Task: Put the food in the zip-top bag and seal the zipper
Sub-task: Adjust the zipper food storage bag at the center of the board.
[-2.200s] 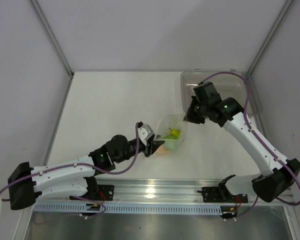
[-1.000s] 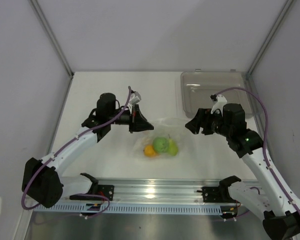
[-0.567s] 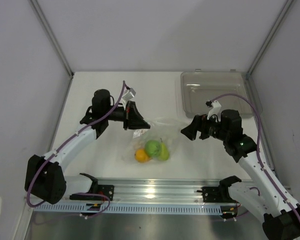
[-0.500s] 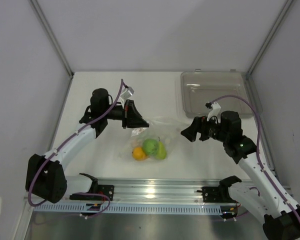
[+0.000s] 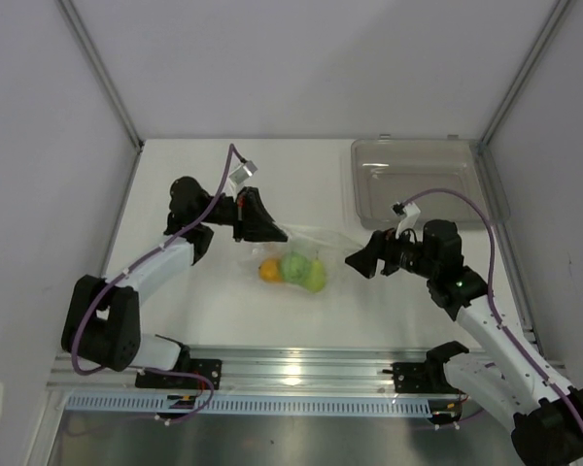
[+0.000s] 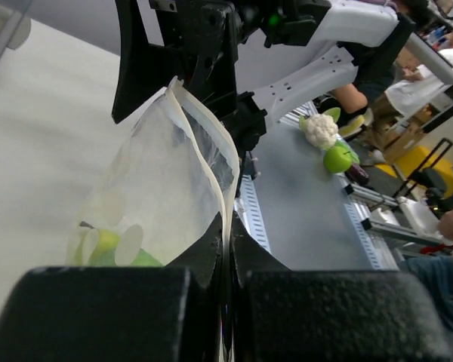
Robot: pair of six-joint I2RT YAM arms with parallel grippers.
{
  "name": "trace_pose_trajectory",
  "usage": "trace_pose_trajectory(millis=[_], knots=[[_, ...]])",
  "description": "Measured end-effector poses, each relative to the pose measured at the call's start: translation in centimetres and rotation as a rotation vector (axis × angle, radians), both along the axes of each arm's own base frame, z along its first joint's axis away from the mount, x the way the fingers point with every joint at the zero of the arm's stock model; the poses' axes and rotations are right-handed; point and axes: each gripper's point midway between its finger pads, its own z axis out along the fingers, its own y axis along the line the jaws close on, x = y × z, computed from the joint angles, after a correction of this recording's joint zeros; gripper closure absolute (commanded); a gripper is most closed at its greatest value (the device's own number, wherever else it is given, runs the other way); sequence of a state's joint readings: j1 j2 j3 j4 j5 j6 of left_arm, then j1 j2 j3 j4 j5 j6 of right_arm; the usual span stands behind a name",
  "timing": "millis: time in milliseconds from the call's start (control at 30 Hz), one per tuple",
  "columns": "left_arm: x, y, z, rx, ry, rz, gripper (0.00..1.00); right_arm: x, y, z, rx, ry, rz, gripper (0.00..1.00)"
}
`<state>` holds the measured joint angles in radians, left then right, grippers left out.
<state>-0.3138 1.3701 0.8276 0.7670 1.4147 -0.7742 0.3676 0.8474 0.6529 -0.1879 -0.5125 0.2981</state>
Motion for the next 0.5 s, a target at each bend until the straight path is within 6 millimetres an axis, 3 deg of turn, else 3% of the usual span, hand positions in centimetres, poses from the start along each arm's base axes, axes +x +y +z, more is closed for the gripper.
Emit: trace_pose_trajectory(millis=[233, 367, 500], knots=[[1.0, 0.1, -1.0, 0.015, 0.205, -0.032, 0.99, -1.1, 1.2, -2.3, 0.025, -0.048, 0.060, 0.24], [1.2, 0.0, -1.6, 0.031, 0.305, -0.035, 0.99, -1.4, 2.3, -1.5, 0.055, -0.135, 0.087, 0.37], [0.6, 0.2, -0.8, 0.007, 0.225, -0.029, 0.99, -1.4, 3.5, -0.3, 0.090, -0.208, 0.109, 0.46]])
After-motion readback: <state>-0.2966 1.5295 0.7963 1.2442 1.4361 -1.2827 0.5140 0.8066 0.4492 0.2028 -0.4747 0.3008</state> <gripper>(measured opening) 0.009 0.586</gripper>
